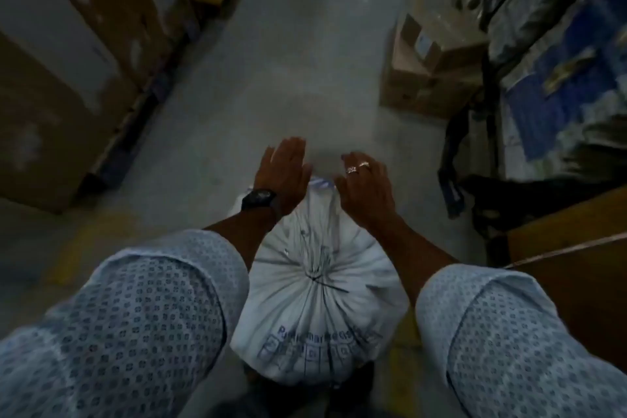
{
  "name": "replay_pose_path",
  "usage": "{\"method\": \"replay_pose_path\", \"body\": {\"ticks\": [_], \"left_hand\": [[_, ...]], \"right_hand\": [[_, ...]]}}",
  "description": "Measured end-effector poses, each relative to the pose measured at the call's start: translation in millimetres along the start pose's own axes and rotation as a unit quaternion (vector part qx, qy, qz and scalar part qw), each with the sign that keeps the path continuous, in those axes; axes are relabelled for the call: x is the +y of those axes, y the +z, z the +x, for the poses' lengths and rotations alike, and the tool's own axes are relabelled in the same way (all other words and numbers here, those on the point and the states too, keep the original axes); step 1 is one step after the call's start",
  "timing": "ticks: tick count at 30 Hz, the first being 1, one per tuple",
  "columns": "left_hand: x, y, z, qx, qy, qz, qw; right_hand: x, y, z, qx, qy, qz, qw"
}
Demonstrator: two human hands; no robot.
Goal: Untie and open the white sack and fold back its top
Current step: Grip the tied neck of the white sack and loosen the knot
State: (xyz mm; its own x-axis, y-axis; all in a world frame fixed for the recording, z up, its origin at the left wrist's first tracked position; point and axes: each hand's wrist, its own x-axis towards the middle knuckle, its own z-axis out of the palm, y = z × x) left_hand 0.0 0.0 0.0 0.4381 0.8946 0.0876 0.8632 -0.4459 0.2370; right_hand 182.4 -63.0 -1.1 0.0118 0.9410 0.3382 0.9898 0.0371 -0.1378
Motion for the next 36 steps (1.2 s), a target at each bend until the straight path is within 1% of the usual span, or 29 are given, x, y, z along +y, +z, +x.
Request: {"method": "replay_pose_path", "body": {"ticks": [1,2,4,5,6,8,9,10,11,13,14,17,18,20,22,27,31,36], "left_hand": [[-3,22,-9,0.001,0.019,-0.005,1.000],[-10,44,-15,0.020,0.065,-0.015,0.998],[-21,99,-34,0.053,0.175,0.020,0.983],[-24,119,-40,0.051,0.197,0.027,0.979],[-27,134,-45,0.027,0.192,0.040,0.980],[-32,157,-50,0.020,0.159,0.068,0.985],[-34,164,-54,0.018,0.148,0.067,0.987],[-35,170,-59,0.016,0.139,0.059,0.988],[-34,171,-65,0.018,0.135,0.043,0.990],[-33,173,-78,0.055,0.132,0.017,0.990],[-31,170,-85,0.059,0.120,0.011,0.991],[-22,158,-121,-0.032,0.076,-0.027,0.996],[-21,157,-133,-0.058,0.083,-0.016,0.995],[-18,154,-155,-0.053,0.130,0.049,0.989],[-16,156,-175,-0.049,0.154,0.086,0.983],[-14,161,-186,-0.057,0.157,0.101,0.981],[-17,172,-176,-0.075,0.142,0.084,0.983],[-16,190,-168,-0.078,0.125,0.064,0.987]], "right_hand": [[-5,18,-15,-0.006,-0.013,0.000,1.000],[-8,39,-28,-0.016,-0.049,-0.005,0.999],[-13,82,-64,-0.022,-0.123,-0.016,0.992],[-15,99,-78,-0.036,-0.139,-0.011,0.990],[-15,114,-90,-0.052,-0.147,-0.008,0.988],[-17,135,-107,-0.073,-0.148,-0.022,0.986],[-17,142,-115,-0.094,-0.149,-0.032,0.984],[-18,146,-123,-0.094,-0.153,-0.043,0.983],[-20,148,-131,-0.093,-0.154,-0.051,0.982],[-22,148,-144,-0.054,-0.155,-0.053,0.985],[-23,146,-148,-0.033,-0.158,-0.051,0.986],[-28,138,-162,-0.017,-0.167,-0.056,0.984],[-30,137,-167,-0.020,-0.163,-0.048,0.985],[-36,131,-180,-0.044,-0.135,-0.030,0.989],[-39,129,-199,-0.066,-0.119,-0.032,0.990],[-40,130,-222,-0.043,-0.099,-0.041,0.993],[-38,141,-213,-0.038,-0.086,-0.032,0.995],[-32,160,-205,-0.057,-0.121,-0.034,0.990]]}}
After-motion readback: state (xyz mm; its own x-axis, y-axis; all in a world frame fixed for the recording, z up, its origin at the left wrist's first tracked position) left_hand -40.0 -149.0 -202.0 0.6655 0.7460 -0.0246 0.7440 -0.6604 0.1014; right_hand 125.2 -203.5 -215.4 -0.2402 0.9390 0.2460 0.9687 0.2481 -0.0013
